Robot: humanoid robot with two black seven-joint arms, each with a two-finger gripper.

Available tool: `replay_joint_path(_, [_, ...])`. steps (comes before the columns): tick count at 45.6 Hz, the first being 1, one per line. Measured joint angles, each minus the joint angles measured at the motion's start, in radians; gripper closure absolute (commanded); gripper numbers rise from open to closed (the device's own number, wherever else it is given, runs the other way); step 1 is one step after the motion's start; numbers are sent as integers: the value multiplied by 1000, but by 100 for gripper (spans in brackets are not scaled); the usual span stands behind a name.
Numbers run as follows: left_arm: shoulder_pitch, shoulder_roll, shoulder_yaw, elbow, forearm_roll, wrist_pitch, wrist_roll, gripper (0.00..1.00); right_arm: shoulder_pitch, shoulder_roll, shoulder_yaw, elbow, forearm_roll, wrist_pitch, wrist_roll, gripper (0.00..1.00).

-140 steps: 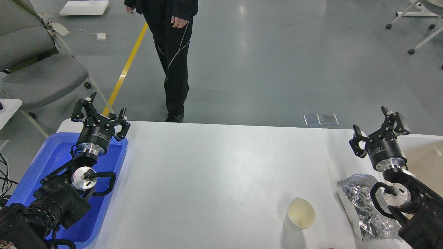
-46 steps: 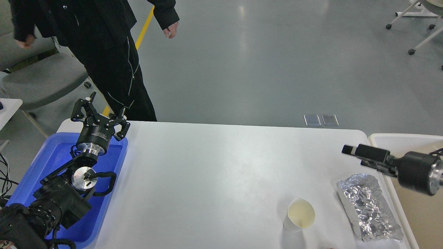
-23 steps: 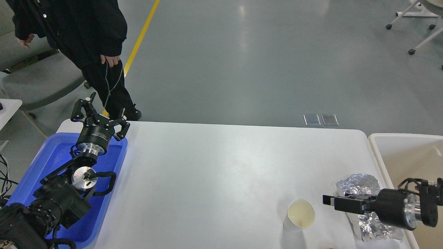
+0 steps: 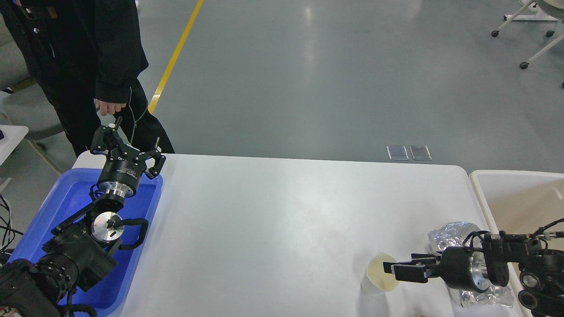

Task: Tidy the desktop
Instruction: 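Lower the open right gripper toward the white paper cup, then close the right gripper on the rim of the white paper cup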

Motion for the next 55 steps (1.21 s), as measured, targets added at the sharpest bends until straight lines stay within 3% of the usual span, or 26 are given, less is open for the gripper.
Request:
replay_joint_path(17, [0,0,0,0,0,0,0,0,1,59,-30,-58,-8,-22,-21,5])
replay_joint_path(21, [0,0,0,0,0,0,0,0,-2,66,-32,-63,-9,-39,-21,25])
replay_joint_path(24, [0,0,0,0,0,0,0,0,-3,70,-34,-66,-10,-52,-21,74])
replay_joint_path(28, [1,0,0,0,0,0,1,0,-7,72,-37,-69,-20,-66,-12,100])
replay_joint_path(55, [0,0,0,0,0,0,1,0,-1,43,-59,-81,-74,-91,25,100])
